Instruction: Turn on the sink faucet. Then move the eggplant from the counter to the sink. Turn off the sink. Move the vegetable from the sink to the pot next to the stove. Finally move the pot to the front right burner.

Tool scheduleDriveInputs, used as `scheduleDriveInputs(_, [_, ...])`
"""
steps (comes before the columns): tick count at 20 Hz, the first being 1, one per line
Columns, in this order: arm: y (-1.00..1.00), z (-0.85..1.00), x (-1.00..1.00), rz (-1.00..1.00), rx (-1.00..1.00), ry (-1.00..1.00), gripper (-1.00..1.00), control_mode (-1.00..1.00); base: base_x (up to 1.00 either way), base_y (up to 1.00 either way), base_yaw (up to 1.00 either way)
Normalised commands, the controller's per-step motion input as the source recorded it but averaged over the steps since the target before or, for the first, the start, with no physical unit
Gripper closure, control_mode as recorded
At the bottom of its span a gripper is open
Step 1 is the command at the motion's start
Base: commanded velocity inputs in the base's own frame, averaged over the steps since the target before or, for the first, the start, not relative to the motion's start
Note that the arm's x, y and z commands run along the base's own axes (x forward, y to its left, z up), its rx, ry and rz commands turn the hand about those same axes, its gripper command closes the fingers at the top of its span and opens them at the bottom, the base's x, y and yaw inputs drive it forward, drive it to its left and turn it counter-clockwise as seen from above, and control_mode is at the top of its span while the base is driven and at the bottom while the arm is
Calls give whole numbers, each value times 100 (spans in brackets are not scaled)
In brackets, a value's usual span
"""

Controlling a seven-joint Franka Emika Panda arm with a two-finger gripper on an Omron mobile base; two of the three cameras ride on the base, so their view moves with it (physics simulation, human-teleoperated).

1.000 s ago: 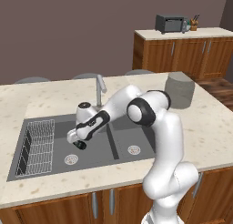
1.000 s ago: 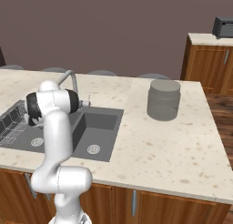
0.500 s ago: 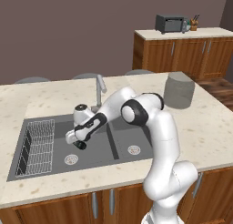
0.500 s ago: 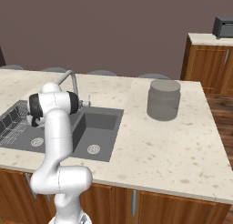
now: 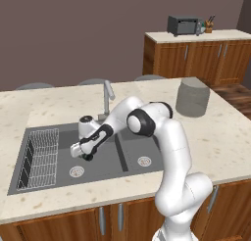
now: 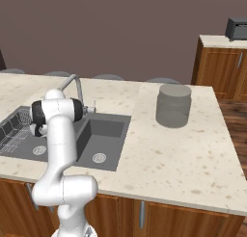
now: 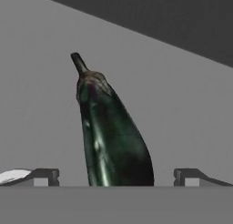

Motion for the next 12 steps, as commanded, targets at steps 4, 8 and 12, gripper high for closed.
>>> scheduleDriveInputs(4, [0, -25, 2, -2, 0, 0, -100, -100, 0, 0, 0])
scheduleDriveInputs(8, [1, -27, 7, -1, 0, 0, -100, -100, 0, 0, 0])
scheduleDriveInputs(12, [4, -33, 5, -1, 0, 1, 100, -100, 0, 0, 0])
